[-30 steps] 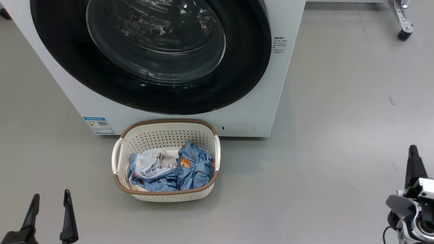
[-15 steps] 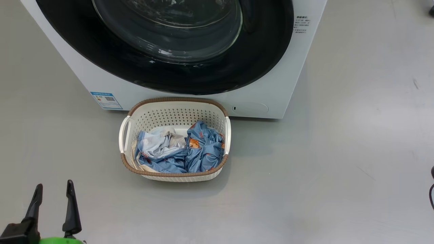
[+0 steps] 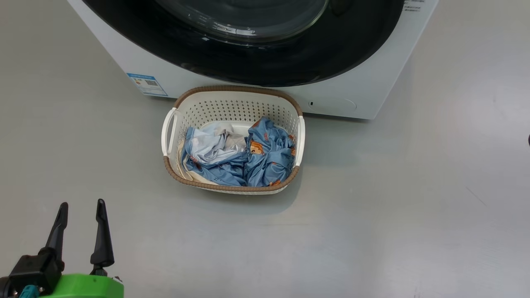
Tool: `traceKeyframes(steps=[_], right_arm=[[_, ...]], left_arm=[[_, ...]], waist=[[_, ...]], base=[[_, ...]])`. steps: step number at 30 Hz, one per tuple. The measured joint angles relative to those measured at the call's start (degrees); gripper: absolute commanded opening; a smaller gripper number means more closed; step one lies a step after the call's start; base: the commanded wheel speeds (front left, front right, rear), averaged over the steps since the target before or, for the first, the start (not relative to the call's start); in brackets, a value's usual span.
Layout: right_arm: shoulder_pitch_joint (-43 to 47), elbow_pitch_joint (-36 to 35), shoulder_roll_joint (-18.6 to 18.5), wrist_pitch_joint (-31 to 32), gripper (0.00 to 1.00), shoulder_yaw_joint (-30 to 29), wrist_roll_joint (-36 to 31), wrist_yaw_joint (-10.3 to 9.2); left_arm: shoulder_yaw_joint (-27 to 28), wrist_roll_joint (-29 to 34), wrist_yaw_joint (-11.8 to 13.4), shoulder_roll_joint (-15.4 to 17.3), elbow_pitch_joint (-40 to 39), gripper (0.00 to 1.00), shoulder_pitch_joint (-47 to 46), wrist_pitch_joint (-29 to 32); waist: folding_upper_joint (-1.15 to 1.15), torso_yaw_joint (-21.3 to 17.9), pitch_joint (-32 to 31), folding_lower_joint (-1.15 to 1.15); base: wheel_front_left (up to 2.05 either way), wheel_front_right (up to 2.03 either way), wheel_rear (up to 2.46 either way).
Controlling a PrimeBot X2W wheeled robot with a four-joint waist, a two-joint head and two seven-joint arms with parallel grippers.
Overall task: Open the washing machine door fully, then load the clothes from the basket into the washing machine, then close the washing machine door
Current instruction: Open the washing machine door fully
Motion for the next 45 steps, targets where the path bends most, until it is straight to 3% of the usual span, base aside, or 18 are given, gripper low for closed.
traceKeyframes(steps=[11,26,45], right_arm=[[-8.59,0.38,-2.69,3.21,0.00,3.56,-1.49,0.00],[-16.77,1.97,-3.30,8.27,0.00,9.13,-2.87,0.00],[-22.10,5.13,-4.45,12.07,0.00,11.25,-3.41,0.02]], left_arm=[[-0.57,-1.83,0.00,-0.36,-0.44,1.00,-0.49,0.00],[-0.89,-2.59,0.00,-0.71,0.18,1.00,-2.07,0.00],[-0.79,-3.42,0.00,-1.08,1.34,1.00,-2.25,0.00]], waist=[[0.00,4.27,4.26,0.00],[0.00,8.85,8.36,0.00],[0.00,10.52,10.24,0.00]], base=[[0.00,0.00,0.00],[0.00,0.00,0.00],[0.00,0.00,0.00]])
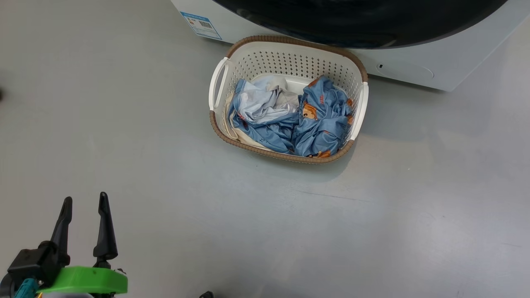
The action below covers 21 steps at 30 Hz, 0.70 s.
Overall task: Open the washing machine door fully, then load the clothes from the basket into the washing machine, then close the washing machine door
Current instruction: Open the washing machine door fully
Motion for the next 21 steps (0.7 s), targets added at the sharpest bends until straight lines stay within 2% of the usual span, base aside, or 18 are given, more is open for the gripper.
traceKeyframes(steps=[21], right_arm=[[-6.31,4.11,-0.66,5.64,0.00,3.83,0.00,-0.02]], left_arm=[[1.65,-0.15,0.00,-0.35,1.55,1.00,0.09,0.00]], waist=[[0.00,-0.57,1.53,0.00]], base=[[0.00,0.00,0.00]])
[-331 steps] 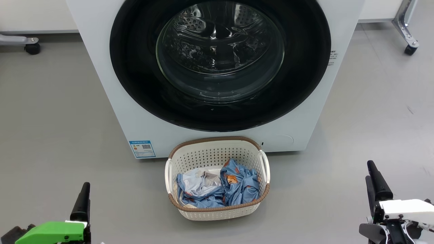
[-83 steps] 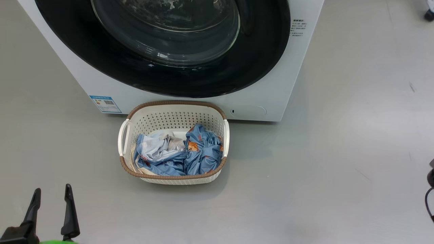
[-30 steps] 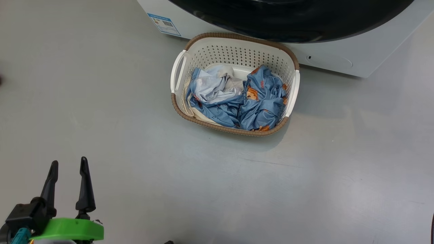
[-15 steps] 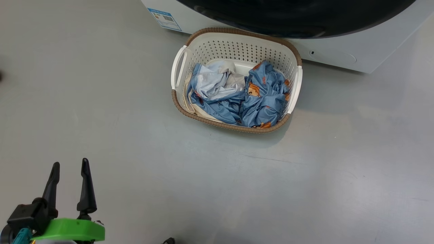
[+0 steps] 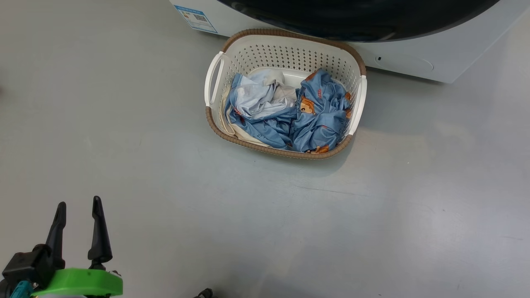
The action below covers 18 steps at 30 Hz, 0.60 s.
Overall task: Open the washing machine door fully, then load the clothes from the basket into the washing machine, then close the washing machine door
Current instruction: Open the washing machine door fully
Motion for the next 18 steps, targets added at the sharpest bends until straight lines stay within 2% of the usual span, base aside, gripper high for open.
traceKeyframes(steps=[18], right_arm=[[-1.58,2.10,-0.23,5.03,0.00,1.78,0.97,-0.01]], left_arm=[[0.53,-0.52,-0.01,-0.01,0.60,1.00,0.01,0.00]], waist=[[0.00,-1.04,-0.72,0.00]], base=[[0.00,0.00,0.00]])
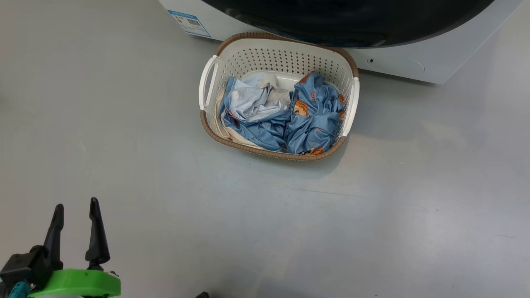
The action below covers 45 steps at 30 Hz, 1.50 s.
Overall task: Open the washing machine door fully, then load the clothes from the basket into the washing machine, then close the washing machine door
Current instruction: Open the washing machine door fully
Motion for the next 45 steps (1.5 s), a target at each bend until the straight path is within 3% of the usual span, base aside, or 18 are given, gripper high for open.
traceKeyframes(steps=[20,45], right_arm=[[-0.23,0.44,0.22,3.27,0.00,1.16,1.00,0.01],[-0.23,1.47,0.48,4.52,0.00,2.35,1.01,0.01]], left_arm=[[0.58,-1.47,0.00,0.88,0.91,1.00,-0.04,0.00],[0.41,-1.47,0.00,0.90,1.52,1.00,-0.35,0.00]], waist=[[0.00,-1.38,-1.36,0.00],[0.00,-0.37,-0.72,0.00]], base=[[0.00,0.00,0.00],[0.00,0.00,0.00]])
